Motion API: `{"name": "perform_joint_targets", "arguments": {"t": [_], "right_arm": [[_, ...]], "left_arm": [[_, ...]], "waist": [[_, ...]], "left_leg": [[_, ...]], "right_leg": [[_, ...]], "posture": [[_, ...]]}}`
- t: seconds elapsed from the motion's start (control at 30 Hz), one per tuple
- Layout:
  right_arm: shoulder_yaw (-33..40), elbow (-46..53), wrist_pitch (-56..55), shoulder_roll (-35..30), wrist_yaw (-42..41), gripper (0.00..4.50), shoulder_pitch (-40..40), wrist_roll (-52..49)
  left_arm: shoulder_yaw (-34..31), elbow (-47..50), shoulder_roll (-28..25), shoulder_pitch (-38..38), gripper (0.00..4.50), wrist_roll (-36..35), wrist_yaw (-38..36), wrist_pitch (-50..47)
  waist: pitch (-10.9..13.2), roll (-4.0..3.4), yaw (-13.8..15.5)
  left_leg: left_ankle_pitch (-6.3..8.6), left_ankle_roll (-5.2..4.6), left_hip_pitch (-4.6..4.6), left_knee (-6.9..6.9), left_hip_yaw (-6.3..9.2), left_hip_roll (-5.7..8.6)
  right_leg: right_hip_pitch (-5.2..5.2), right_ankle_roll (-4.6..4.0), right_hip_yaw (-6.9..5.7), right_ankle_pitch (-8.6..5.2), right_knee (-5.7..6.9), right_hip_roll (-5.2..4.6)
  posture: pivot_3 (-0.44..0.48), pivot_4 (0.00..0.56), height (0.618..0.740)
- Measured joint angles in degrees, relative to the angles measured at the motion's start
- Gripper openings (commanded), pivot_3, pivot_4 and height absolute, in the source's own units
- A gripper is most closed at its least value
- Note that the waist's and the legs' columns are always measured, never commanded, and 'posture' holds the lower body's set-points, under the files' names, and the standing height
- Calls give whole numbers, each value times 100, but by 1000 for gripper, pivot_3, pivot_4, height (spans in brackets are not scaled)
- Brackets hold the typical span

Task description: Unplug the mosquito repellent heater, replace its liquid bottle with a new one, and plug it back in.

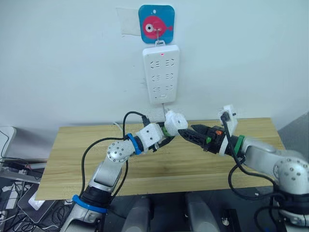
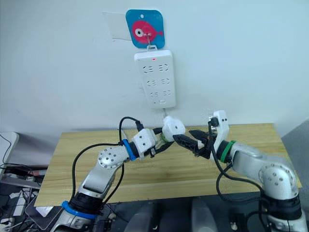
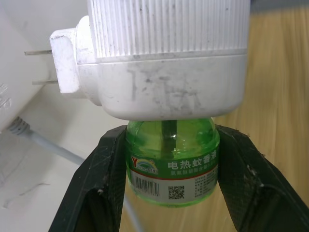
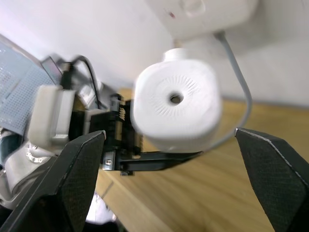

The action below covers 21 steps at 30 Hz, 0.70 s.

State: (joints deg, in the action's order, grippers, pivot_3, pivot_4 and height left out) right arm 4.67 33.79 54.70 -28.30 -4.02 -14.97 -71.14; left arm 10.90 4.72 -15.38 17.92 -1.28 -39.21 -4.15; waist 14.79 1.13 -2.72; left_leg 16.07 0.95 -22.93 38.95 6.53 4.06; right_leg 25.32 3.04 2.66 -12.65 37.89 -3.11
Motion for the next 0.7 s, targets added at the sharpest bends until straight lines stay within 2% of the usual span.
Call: {"name": "perform_joint_targets", "arguments": {"t": [0.13, 0.23, 0.57, 0.67, 0.7], "right_arm": [[-431, 84, -698, 436, -179, 4486, 103, 1044], [-582, 64, -1001, 632, -201, 4486, 46, 1551], [-839, -160, -1336, 1084, -310, 4486, -192, 2459], [-861, -229, -1344, 1172, -365, 3926, -201, 2540], [-861, -254, -1344, 1232, -367, 3563, -201, 2547]], "left_arm": [[-45, 212, 375, 12, 2251, -348, 235, -383], [-27, 225, 434, 15, 2251, -415, 289, -463], [15, 492, 552, -34, 2251, -783, 303, -689], [36, 654, 547, -138, 2251, -895, 249, -806], [57, 673, 542, -163, 2251, -906, 247, -820]], "waist": [[-35, -1, -41], [-67, -6, -59], [-119, -8, -60], [-120, -9, -63], [-120, -9, -62]], "left_leg": [[-1, 3, 0, -1, -2, 1], [-6, 11, 1, -2, -2, 0], [-8, 15, 1, -4, -2, 2], [-8, 15, 2, -4, -2, 1], [-8, 15, 2, -4, -2, 1]], "right_leg": [[0, 0, 2, 0, -2, 2], [1, 0, 2, 0, -5, 3], [0, 0, 4, 0, -11, 4], [0, 0, 5, 0, -11, 3], [0, 0, 5, 0, -10, 3]], "posture": [[-145, 193, 740], [-150, 191, 740], [-135, 182, 740], [-128, 182, 740], [-128, 182, 740]]}}
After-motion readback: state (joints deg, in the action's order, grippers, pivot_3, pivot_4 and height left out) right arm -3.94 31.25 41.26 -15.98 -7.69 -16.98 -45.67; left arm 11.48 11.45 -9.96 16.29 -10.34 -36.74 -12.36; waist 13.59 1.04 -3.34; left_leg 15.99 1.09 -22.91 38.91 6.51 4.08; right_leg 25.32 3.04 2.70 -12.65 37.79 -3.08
